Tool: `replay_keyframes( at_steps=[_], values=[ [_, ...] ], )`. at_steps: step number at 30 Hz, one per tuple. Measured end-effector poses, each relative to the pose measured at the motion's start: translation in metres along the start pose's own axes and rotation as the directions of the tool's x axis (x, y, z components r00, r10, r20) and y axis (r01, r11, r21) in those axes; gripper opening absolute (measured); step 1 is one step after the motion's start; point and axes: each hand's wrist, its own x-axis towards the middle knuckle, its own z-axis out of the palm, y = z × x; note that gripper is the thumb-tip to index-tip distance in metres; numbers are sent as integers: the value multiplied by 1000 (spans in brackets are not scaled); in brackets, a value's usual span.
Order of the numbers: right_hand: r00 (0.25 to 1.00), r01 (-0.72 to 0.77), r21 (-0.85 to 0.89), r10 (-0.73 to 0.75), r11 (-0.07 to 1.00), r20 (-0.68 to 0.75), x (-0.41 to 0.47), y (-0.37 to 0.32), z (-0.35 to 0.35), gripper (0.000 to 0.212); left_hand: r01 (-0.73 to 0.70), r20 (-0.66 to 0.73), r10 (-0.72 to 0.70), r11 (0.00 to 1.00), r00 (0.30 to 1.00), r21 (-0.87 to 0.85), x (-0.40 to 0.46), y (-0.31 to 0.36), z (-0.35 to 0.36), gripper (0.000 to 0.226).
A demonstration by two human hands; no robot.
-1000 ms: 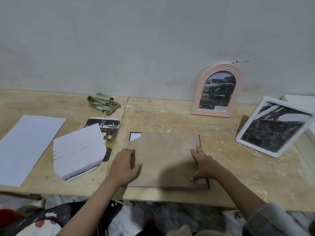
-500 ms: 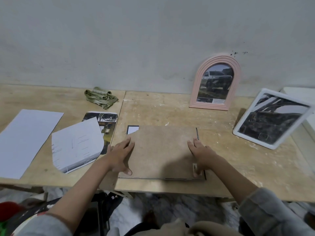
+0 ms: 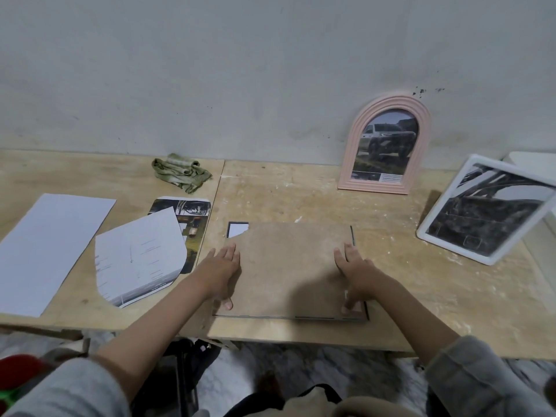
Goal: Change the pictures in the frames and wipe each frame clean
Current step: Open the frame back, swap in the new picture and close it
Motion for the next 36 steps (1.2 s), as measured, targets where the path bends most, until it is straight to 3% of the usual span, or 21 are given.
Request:
replay_keyframes(
  at_steps=[4, 7, 11, 13, 16, 19, 22, 24, 27, 31, 36],
  values=[
    [999, -25, 45, 24, 999, 24, 4, -4, 5, 142, 14, 62, -12, 1000, 998, -26, 3, 6, -8, 137],
    [999, -39, 64, 36, 997, 39, 5, -6, 6, 144, 3, 33, 1, 995, 999, -99, -1, 3, -8, 136],
    [989, -54, 335, 95, 941, -109, 7, -10, 14, 132, -27, 14, 33, 951, 999, -308, -6, -4, -1, 134],
    [953, -48, 517, 194, 855, -233, 9, -12, 15, 114, -20, -28, 6, 848, 1000, -530, -8, -3, 3, 132],
    [876, -24, 701, 353, 712, -329, 16, -14, 12, 96, 26, -104, -180, 604, 978, -797, -10, 6, 9, 110],
    [836, -13, 832, 463, 555, -295, 23, -13, 6, 88, -21, -237, -375, 498, 896, -867, -8, 15, 10, 44],
    [817, -6, 876, 507, 483, -274, 28, -12, 4, 84, -60, -226, -556, 301, 799, -952, -4, 17, 8, 30],
    [813, -12, 879, 516, 477, -269, 29, -11, 5, 83, -71, -179, -650, 189, 738, -979, -3, 16, 5, 30],
    [809, -19, 890, 530, 456, -254, 30, -10, 8, 82, -92, -157, -707, 130, 690, -987, -1, 10, 1, 38],
    [760, -14, 927, 607, 374, -233, 35, -10, 6, 72, -174, -66, -695, -86, 716, -981, 8, 0, 2, 33],
    [726, -49, 924, 649, 380, -229, 34, -11, 4, 67, -174, 140, -662, -386, 736, -906, 11, -1, -5, 41]
  ],
)
